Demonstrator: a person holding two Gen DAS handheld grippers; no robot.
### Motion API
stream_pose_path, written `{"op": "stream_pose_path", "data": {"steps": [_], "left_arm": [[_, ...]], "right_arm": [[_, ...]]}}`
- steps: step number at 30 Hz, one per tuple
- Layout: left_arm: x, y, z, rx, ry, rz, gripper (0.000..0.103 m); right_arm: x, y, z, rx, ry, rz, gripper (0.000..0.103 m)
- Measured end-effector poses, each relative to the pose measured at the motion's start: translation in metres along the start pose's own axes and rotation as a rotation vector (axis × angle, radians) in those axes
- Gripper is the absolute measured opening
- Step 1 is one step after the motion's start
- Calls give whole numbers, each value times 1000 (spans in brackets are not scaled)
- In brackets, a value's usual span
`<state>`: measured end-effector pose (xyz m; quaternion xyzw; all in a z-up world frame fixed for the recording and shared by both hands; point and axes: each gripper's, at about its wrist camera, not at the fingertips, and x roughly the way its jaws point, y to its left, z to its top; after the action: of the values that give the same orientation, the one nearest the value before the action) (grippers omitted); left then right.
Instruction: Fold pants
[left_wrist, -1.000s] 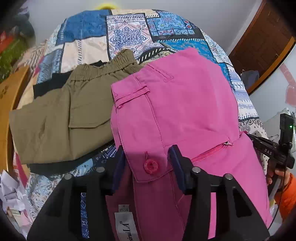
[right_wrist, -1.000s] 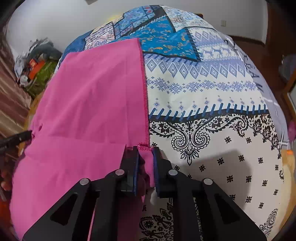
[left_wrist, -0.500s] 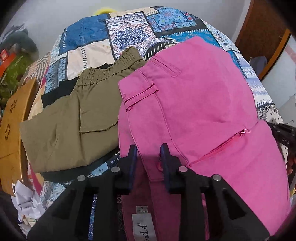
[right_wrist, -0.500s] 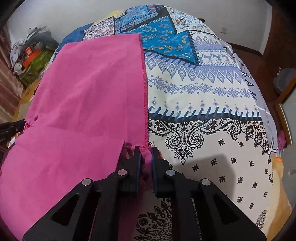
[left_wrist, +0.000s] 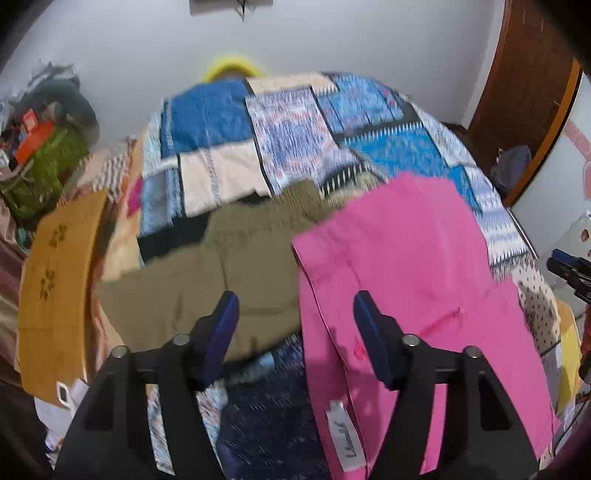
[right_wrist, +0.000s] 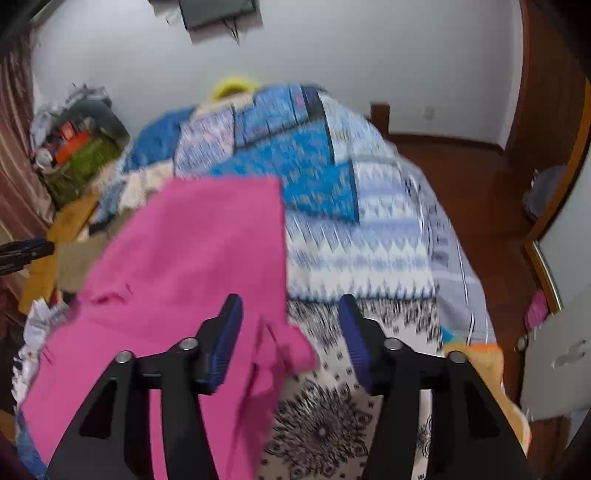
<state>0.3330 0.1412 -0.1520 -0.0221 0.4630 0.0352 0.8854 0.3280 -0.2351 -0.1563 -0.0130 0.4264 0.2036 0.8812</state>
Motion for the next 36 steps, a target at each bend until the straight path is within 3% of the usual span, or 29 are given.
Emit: {"op": "stream_pose_path", "data": {"steps": [3, 7, 12, 18, 23, 28, 30, 31, 34, 36], "left_arm": [[0, 4, 15, -1, -31, -1, 74], [20, 7, 27, -14, -15, -27, 75], [69, 7, 31, -46, 72, -60, 75], [125, 16, 32, -137, 177, -117, 75], [159, 15, 33, -162, 234, -179, 76], [177, 17, 33, -210, 250, -259, 74], [175, 17, 32, -203, 231, -298, 63], [174, 16, 33, -201, 225, -310, 51], [168, 11, 34, -189, 207, -308, 38], [165, 6, 35, -173, 197, -293, 30]], "right_arm": [[-9, 7, 16, 6, -73, 31, 67], [4, 16, 32, -5, -96, 40, 71], [40, 19, 44, -16, -55, 42, 72], [103, 16, 55, -7, 64, 44, 71], [133, 11, 67, 22, 61, 72, 71], [167, 13, 77, 41, 106, 77, 59], [171, 15, 79, 40, 82, 74, 55], [172, 15, 80, 36, 75, 76, 52], [174, 16, 85, 31, 62, 80, 35], [175, 18, 88, 25, 59, 75, 17]]}}
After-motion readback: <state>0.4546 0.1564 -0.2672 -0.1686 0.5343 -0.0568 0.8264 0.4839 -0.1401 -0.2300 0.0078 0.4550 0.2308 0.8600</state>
